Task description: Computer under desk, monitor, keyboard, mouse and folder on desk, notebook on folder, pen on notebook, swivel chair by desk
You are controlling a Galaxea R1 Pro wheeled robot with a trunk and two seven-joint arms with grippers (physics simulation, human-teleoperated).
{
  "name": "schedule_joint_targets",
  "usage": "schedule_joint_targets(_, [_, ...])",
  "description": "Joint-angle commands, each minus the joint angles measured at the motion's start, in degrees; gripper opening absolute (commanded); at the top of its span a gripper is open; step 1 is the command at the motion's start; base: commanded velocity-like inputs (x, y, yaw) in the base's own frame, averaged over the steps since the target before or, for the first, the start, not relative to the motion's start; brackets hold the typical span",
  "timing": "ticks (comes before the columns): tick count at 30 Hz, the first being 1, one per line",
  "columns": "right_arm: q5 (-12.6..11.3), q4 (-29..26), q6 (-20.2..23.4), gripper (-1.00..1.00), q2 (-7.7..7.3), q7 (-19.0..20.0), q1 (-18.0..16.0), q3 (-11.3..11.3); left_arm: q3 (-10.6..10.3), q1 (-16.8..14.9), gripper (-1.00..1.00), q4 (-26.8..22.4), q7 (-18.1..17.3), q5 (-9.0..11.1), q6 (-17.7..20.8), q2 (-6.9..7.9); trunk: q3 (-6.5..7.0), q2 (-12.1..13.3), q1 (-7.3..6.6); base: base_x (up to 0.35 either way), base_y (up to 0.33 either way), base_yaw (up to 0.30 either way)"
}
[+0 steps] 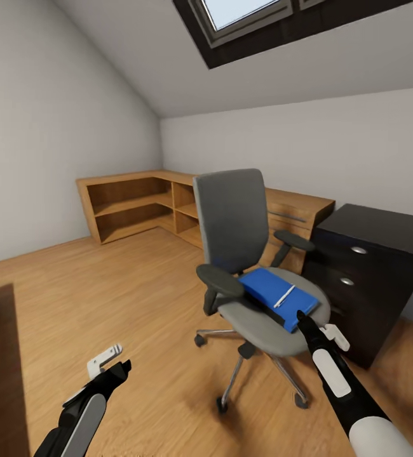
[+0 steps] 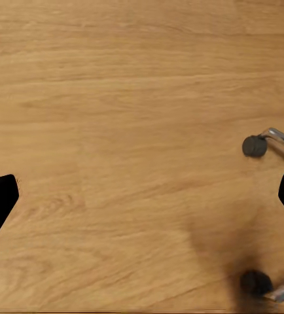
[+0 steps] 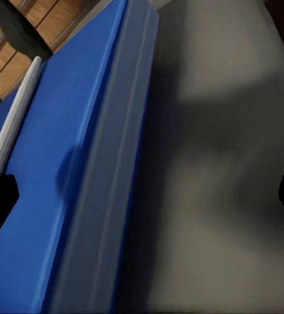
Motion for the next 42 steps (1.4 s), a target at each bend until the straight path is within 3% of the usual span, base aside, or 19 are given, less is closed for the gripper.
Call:
schedule_joint_targets(1, [-1.22,-0.22,1.04,1.00,0.00,-0.18,0.03,0.50,-0.80,-0.07,1.00,0.12,0.64,0.40,0.06,0.05,-0.06,-0.02,0.00,0.000,0.000,0.276])
schedule_joint_targets(12, [-1.21,-0.36,1.06,1.00,-0.20,-0.06,0.03,0.55,-1.04,-0.07,1.00,0.74,0.52,0.05,0.10,0.13,-0.06,-0.02,0.00,0.000,0.000,0.233])
schedule_joint_targets(35, [-1.12,-0.45,1.08,1.00,-0.35,-0.05,0.03,0.52,-1.06,-0.07,1.00,0.78,0.44,0.07,0.13,0.14,-0.06,-0.02,0.00,-0.069,-0.018,0.007])
schedule_joint_targets(42, [-1.33,-0.29,1.14,1.00,-0.26,-0.08,0.03,0.53,-1.11,-0.07,1.00,0.83,0.43,0.12,0.13,0.14,-0.06,-0.02,0.00,-0.246,-0.001,0.000])
